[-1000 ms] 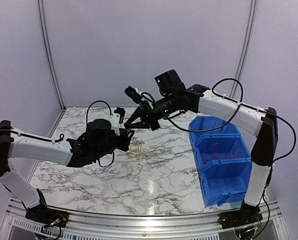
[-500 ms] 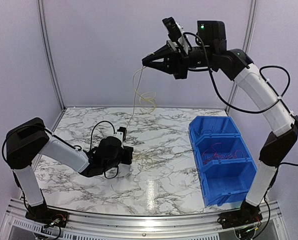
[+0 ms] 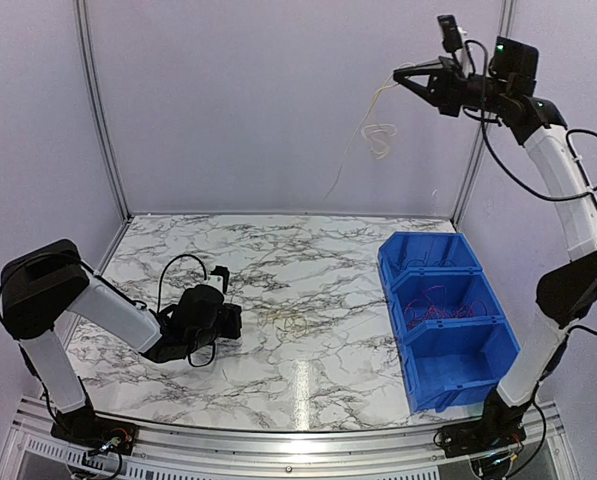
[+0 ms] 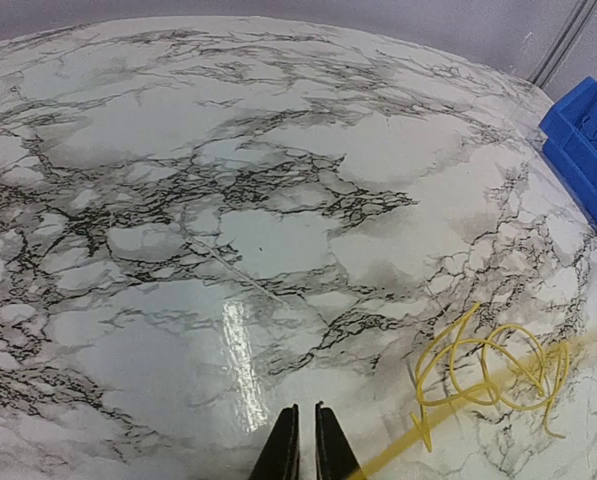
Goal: Untangle the cables
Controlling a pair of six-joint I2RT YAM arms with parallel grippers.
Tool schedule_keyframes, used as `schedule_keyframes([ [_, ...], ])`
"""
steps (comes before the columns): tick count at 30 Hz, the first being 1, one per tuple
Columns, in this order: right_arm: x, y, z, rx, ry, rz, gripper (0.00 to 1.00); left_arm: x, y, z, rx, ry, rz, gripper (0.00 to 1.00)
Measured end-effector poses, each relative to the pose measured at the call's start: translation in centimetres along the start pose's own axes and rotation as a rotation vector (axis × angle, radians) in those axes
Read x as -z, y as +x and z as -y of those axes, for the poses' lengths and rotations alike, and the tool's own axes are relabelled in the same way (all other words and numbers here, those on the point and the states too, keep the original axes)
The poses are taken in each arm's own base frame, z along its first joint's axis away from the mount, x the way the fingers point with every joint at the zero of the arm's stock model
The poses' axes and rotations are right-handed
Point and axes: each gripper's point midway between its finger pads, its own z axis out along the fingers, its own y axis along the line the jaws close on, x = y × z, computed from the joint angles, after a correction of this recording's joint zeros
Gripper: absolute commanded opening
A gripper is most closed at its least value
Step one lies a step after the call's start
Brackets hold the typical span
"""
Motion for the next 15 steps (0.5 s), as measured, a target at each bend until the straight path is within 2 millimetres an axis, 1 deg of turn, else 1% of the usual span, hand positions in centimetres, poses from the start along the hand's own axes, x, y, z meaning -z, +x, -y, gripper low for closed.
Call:
schedule_keyframes([
  [2, 2.7, -1.3, 0.9, 0.020, 0.057, 0.013, 0.00, 0.4, -0.3, -0.5, 0.004, -0.010, 0.009, 0.08],
  [4, 4.6, -2.5, 1.1, 0.046, 0.097, 0.021, 0.00, 0.7, -0.5, -0.9, 0.009, -0.020, 0.018, 0.08],
  [6, 6.2, -3.5, 0.7, 0.076, 0.126, 0.028, 0.00, 1.2, -0.8, -1.2, 0.012, -0.024, 0.028, 0.08],
  [9, 7.9, -4.4, -0.1, 0.102, 0.158, 0.029, 0.00, 1.8, -1.5, -1.4, 0.015, -0.027, 0.047, 0.08],
  [10, 8.4, -4.4, -0.3, 0.105, 0.169, 0.027, 0.00, 2.1, -1.9, -1.4, 0.016, -0.026, 0.056, 0.09],
  [12, 9.3, -4.0, -0.4, 0.103, 0.196, 0.015, 0.00, 2.7, -2.8, -1.3, 0.017, -0.020, 0.079, 0.13],
  [15, 10.1, -2.2, -0.1, 0.085, 0.230, -0.014, 0.00, 3.7, -4.5, -0.8, 0.015, 0.000, 0.116, 0.23],
])
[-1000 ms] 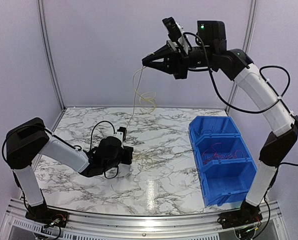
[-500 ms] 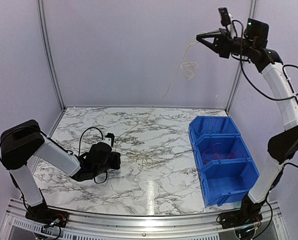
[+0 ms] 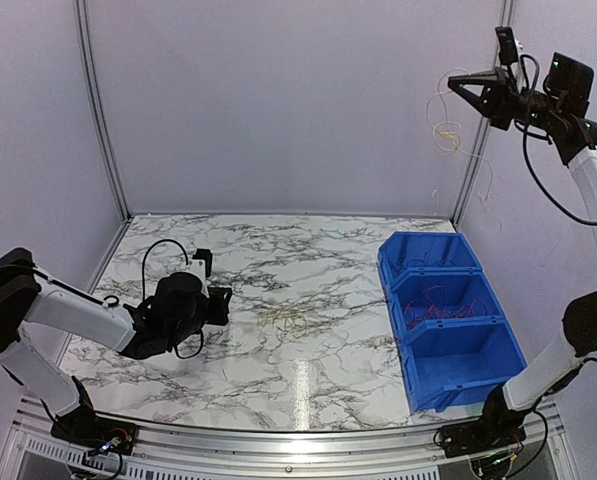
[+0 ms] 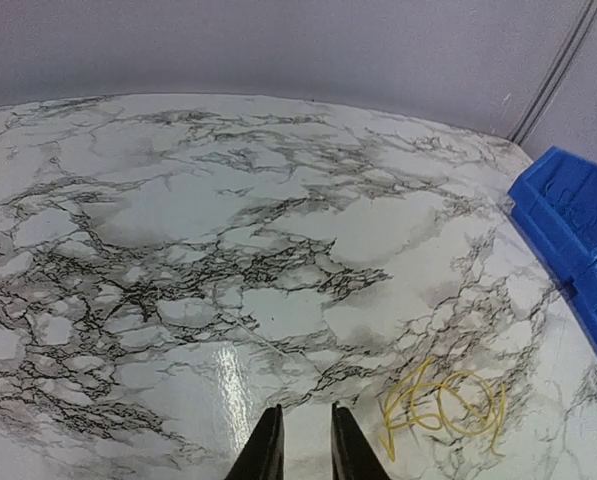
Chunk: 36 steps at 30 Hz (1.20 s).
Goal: Untangle the cables
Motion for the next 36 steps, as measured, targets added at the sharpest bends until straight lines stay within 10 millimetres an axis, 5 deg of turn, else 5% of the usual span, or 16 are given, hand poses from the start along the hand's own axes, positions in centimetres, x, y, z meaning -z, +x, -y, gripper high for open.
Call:
schedule_keyframes([
  [9, -0.4, 8.9, -1.5, -0.159, -0.008, -0.134, 0.00, 3.4, -7.6, 3.8, 0.007, 0.157, 0.141, 0.44],
  [16, -4.7, 11.5, -8.5, -0.157, -0.189, -0.218, 0.00, 7.2, -16.9, 10.8, -0.012, 0.385, 0.299, 0.50],
  [20, -5.3, 12.3, -11.2, -0.136, -0.262, -0.255, 0.00, 9.3, -20.2, 13.9, -0.032, 0.469, 0.360, 0.50],
  [27, -3.0, 13.1, -13.8, -0.001, -0.326, -0.333, 0.00, 8.4, -19.9, 13.3, -0.055, 0.389, 0.362, 0.50],
  [36, 1.6, 9.6, -17.3, 0.236, -0.275, -0.382, 0.00, 3.3, -13.4, 9.9, -0.111, 0.190, 0.224, 0.50],
])
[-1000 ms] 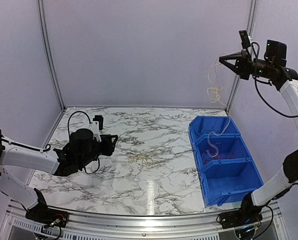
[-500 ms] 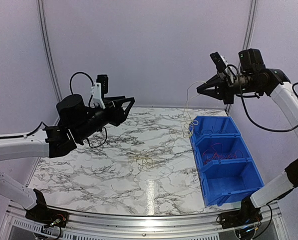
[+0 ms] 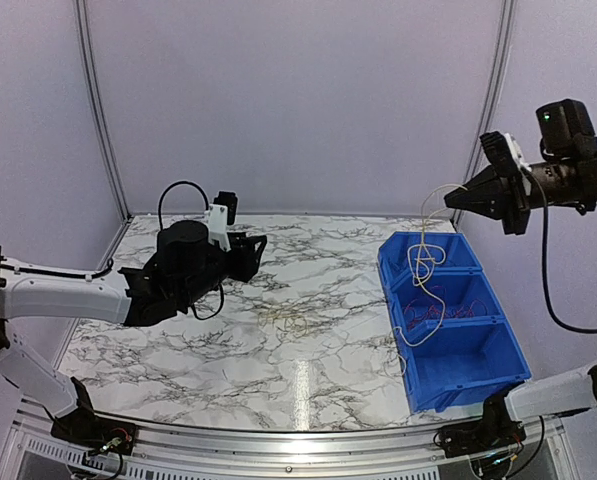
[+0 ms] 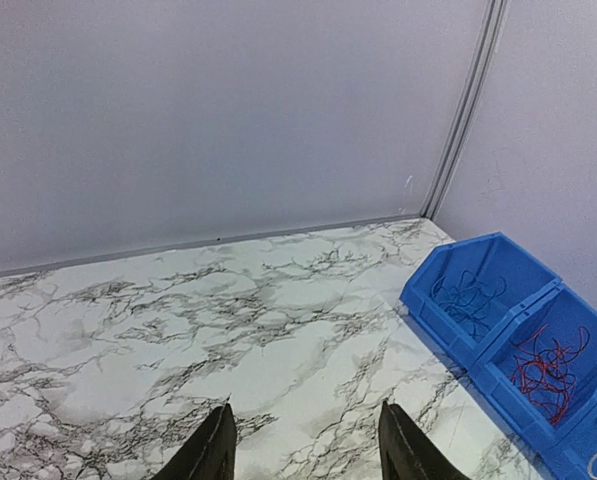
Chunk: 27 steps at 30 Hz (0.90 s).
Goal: Untangle the cables
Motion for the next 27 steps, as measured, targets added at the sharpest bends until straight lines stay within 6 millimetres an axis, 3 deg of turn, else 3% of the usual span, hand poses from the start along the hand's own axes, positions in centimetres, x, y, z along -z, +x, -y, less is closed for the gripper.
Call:
schedule_keyframes([
  [6, 2.8, -0.6, -1.7, 0.089, 0.113, -0.081, 0.00, -1.1, 2.6, -0.6, -0.020, -0.034, -0.056, 0.50],
  [13, 4.5, 2.2, -1.7, 0.118, 0.228, -0.256, 0.00, -1.2, 3.1, -0.7, -0.020, -0.041, -0.064, 0.51],
  [18, 4.9, 5.9, -2.4, 0.112, 0.255, -0.401, 0.00, -1.5, 3.8, -0.8, -0.020, -0.048, -0.078, 0.51],
  [27, 2.8, 16.7, -7.3, -0.010, 0.106, -0.659, 0.00, -1.6, 5.6, -1.6, -0.035, -0.078, -0.111, 0.51],
])
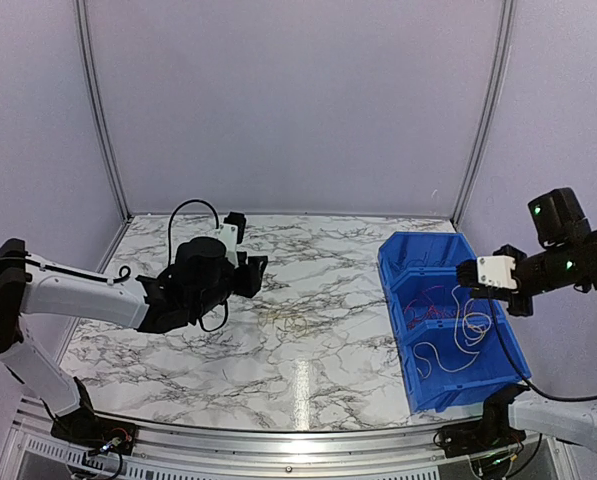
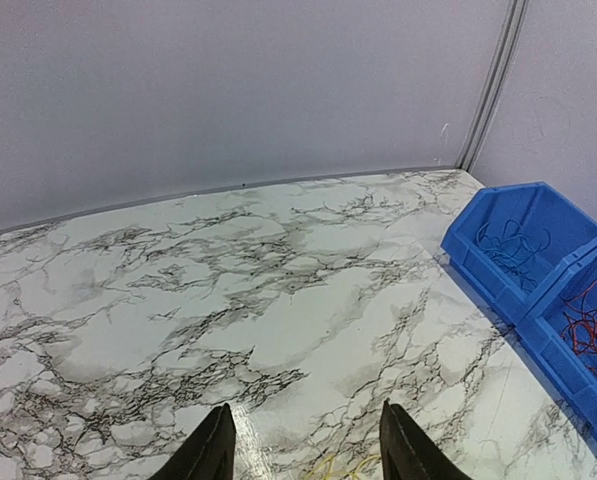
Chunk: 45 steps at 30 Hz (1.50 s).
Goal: Untangle the cables
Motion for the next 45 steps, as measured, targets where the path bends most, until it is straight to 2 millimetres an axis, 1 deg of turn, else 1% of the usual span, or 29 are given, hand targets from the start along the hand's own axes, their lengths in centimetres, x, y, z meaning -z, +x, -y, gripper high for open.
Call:
schedule_keyframes([
  [4, -2.2, 2.4, -2.9, -0.004, -0.069, -0.062, 0.00, -0.4, 1.5, -0.4, -0.015, -0.020, -0.029, 0.51],
  [5, -2.8, 3.0, -3.7, -0.009, -0.094, -0.077, 0.11, -0.5, 1.9, -0.5, -0.016, -0.024, -0.036, 0.51],
  [6, -3.5, 3.5, -4.4, -0.017, -0.119, -0.089, 0.29, -0.6, 2.1, -0.6, -0.016, -0.027, -0.042, 0.51],
  [7, -4.3, 4.1, -5.2, -0.026, -0.155, -0.107, 0.43, -0.7, 2.3, -0.6, -0.017, -0.027, -0.046, 0.52],
  [8, -5.2, 4.8, -6.0, -0.044, -0.197, -0.129, 0.52, -0.7, 2.4, -0.6, -0.015, -0.027, -0.049, 0.52],
  [9, -6.1, 5.5, -6.7, -0.059, -0.240, -0.155, 0.59, -0.8, 2.5, -0.5, -0.014, -0.024, -0.051, 0.52],
  [11, -7.2, 6.4, -7.4, -0.089, -0.310, -0.205, 0.66, -0.8, 2.6, -0.3, -0.007, -0.013, -0.054, 0.53],
  [12, -7.6, 6.6, -7.1, -0.100, -0.329, -0.222, 0.69, -0.8, 2.6, -0.2, -0.004, -0.007, -0.056, 0.54],
  [14, -7.9, 6.3, -6.0, -0.116, -0.340, -0.233, 0.73, -0.7, 2.7, 0.0, 0.001, 0.007, -0.062, 0.54],
  [15, -7.8, 5.8, -5.1, -0.121, -0.332, -0.225, 0.74, -0.7, 2.8, 0.1, 0.005, 0.012, -0.066, 0.55],
  [19, -6.6, 1.7, 0.0, -0.128, -0.246, -0.096, 0.74, -0.7, 3.5, 0.3, 0.025, 0.026, -0.098, 0.56],
  [21, -6.4, -0.3, 1.9, -0.151, -0.220, -0.020, 0.73, -0.7, 4.1, 0.2, 0.039, 0.028, -0.121, 0.56],
  [22, -6.6, -0.9, 2.5, -0.166, -0.215, 0.008, 0.73, -0.6, 4.4, 0.2, 0.044, 0.031, -0.138, 0.56],
  [23, -7.1, -2.0, 3.6, -0.193, -0.214, 0.054, 0.72, -0.6, 4.8, 0.2, 0.051, 0.036, -0.157, 0.55],
  [24, -7.3, -2.3, 3.9, -0.197, -0.214, 0.065, 0.71, -0.6, 5.3, 0.2, 0.056, 0.040, -0.176, 0.54],
  [27, -9.0, -3.6, 5.8, -0.228, -0.219, 0.123, 0.67, -0.5, 6.9, 0.2, 0.069, 0.060, -0.247, 0.51],
  [30, -11.0, -4.9, 7.7, -0.264, -0.208, 0.184, 0.61, -0.6, 9.1, 0.1, 0.070, 0.071, -0.328, 0.46],
  [32, -12.2, -6.0, 8.5, -0.279, -0.205, 0.227, 0.56, -0.8, 10.9, -0.1, 0.069, 0.060, -0.398, 0.44],
  [34, -13.8, -7.7, 8.5, -0.273, -0.211, 0.271, 0.52, -0.9, 12.1, -0.2, 0.067, 0.048, -0.452, 0.42],
  [36, -15.7, -9.3, 7.6, -0.250, -0.240, 0.294, 0.48, -0.9, 12.8, -0.3, 0.076, 0.040, -0.488, 0.41],
  [37, -17.0, -10.1, 6.9, -0.239, -0.258, 0.300, 0.46, -0.8, 12.9, -0.3, 0.084, 0.036, -0.498, 0.41],
  [39, -20.3, -11.5, 5.4, -0.227, -0.311, 0.292, 0.43, -0.7, 13.2, -0.3, 0.097, 0.035, -0.513, 0.41],
  [42, -25.1, -12.0, 3.5, -0.233, -0.378, 0.247, 0.42, -0.5, 13.6, -0.4, 0.115, 0.028, -0.534, 0.41],
  [43, -26.9, -12.0, 2.8, -0.240, -0.403, 0.226, 0.43, -0.5, 13.7, -0.5, 0.123, 0.027, -0.539, 0.41],
  [45, -29.6, -11.6, 1.6, -0.258, -0.436, 0.186, 0.43, -0.6, 14.1, -0.6, 0.139, 0.022, -0.549, 0.40],
])
